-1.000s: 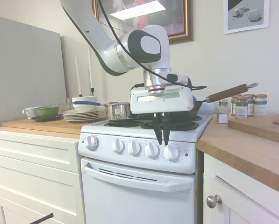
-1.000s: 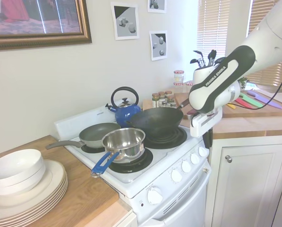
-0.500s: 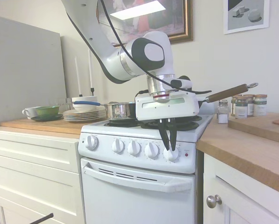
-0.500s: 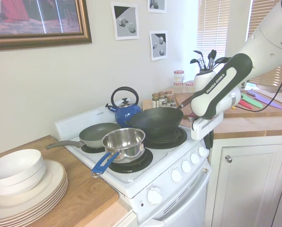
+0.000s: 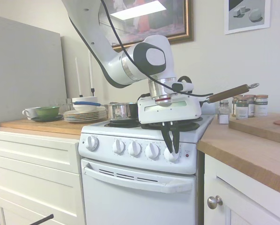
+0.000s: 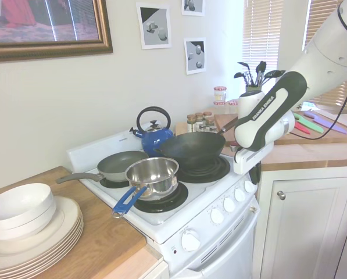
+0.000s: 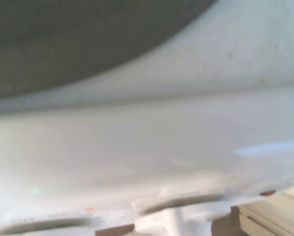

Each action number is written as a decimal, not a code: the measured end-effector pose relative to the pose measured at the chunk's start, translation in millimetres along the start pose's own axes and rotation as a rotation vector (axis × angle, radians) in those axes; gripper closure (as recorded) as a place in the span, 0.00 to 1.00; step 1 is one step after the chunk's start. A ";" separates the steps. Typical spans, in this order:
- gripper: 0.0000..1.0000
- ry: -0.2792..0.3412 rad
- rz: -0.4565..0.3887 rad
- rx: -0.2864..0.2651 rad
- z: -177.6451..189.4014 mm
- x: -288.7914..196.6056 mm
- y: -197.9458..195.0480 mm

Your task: Turn on the stove on the bottom right

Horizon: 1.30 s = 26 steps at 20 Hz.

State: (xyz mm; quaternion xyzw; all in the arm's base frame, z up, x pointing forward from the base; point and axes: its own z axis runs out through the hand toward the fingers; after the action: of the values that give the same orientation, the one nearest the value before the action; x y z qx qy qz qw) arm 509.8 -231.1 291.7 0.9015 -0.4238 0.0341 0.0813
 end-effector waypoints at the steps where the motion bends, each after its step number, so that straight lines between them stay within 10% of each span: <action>1: 1.00 0.002 0.000 0.001 -1.0 0.3 -1.2; 26: 1.00 0.008 0.018 0.010 -7.9 -6.9 -13.3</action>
State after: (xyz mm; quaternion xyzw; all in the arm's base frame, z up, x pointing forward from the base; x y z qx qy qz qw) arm 515.7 -216.1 297.0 0.8978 -0.4315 0.0407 0.0783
